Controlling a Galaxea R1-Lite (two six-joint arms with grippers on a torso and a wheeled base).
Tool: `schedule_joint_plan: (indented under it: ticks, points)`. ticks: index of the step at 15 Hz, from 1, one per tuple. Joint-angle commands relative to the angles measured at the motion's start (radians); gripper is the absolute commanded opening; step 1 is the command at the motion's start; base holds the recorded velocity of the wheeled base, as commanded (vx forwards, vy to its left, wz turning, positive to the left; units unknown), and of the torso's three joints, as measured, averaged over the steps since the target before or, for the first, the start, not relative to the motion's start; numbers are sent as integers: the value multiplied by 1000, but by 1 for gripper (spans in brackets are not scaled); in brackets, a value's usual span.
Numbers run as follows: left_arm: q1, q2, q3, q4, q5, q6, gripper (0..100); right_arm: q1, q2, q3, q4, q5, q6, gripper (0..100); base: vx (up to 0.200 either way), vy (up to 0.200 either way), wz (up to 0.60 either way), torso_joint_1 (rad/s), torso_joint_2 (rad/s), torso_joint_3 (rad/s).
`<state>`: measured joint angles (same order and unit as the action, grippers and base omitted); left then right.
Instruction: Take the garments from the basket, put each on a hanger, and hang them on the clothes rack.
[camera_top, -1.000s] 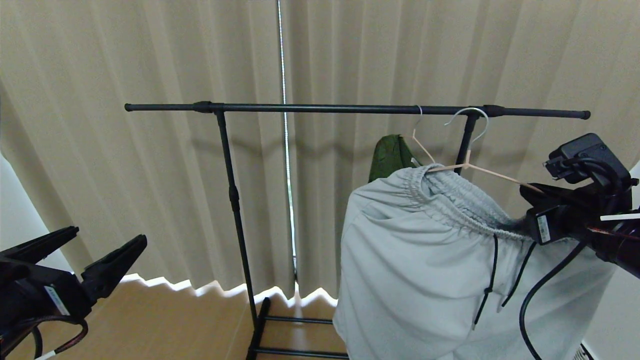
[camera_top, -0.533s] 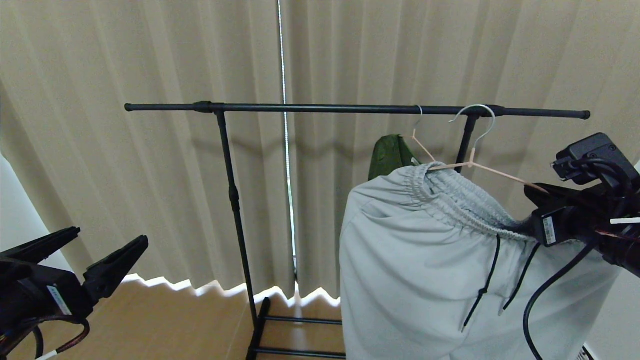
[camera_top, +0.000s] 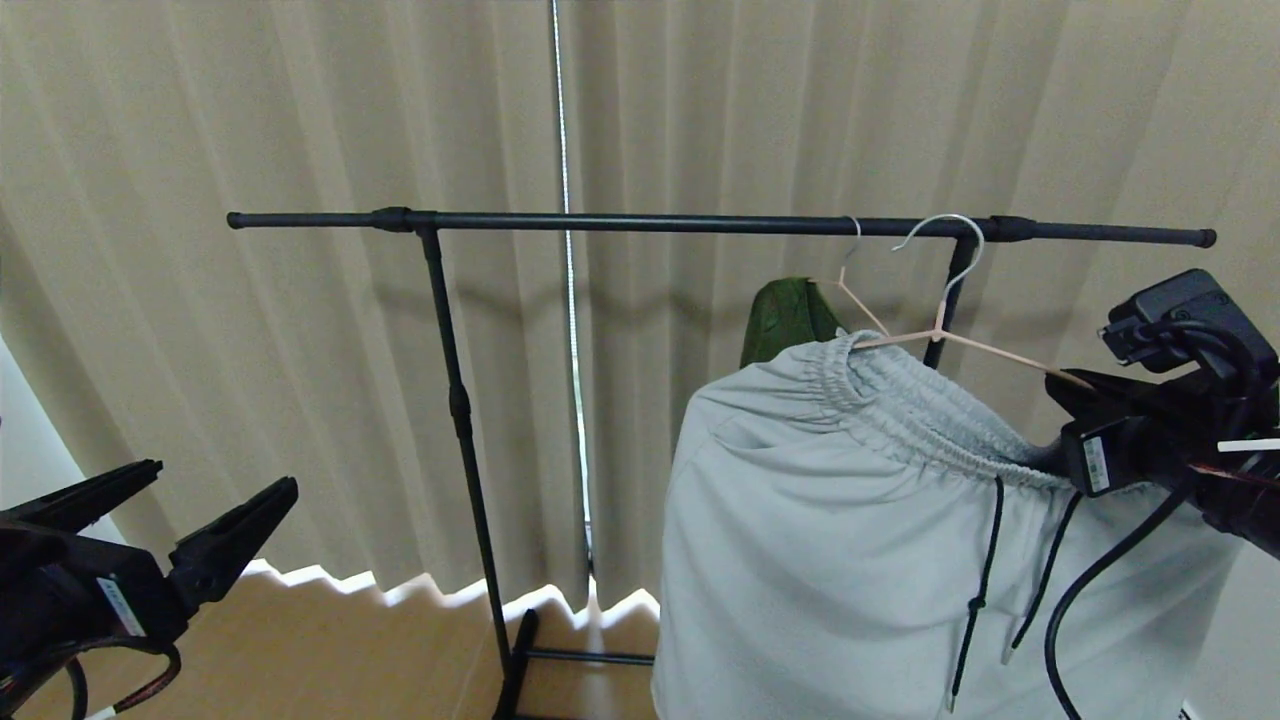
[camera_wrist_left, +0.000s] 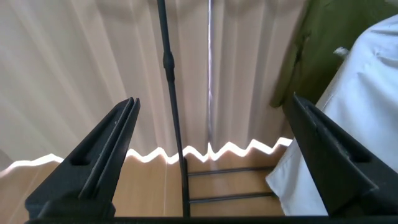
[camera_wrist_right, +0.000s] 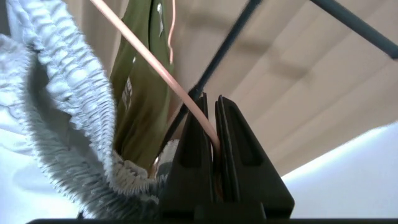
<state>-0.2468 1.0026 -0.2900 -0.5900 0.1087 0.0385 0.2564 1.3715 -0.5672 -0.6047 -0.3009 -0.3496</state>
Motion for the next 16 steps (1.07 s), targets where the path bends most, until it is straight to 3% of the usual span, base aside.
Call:
schedule_joint_plan:
  ticks: [1,11,13,16]
  points:
    - [-2,5,2,-1,0,0,100,1,3,1,-1,0,0,0,200,0,0,2,2,-2]
    - [-6,8,-5,-2,-1,4,100,37,17,3,-1,-40,-2,0,200,0,0,5,1,1]
    - [-6,7,-5,-2,-1,6,100,37,51,-28,-1,-50,-2,0,0,0,0,0,0,0]
    - [-6,16,-1,-2,-1,8,100,38,162,-172,3,-132,-12,0,0,0,0,0,0,0]
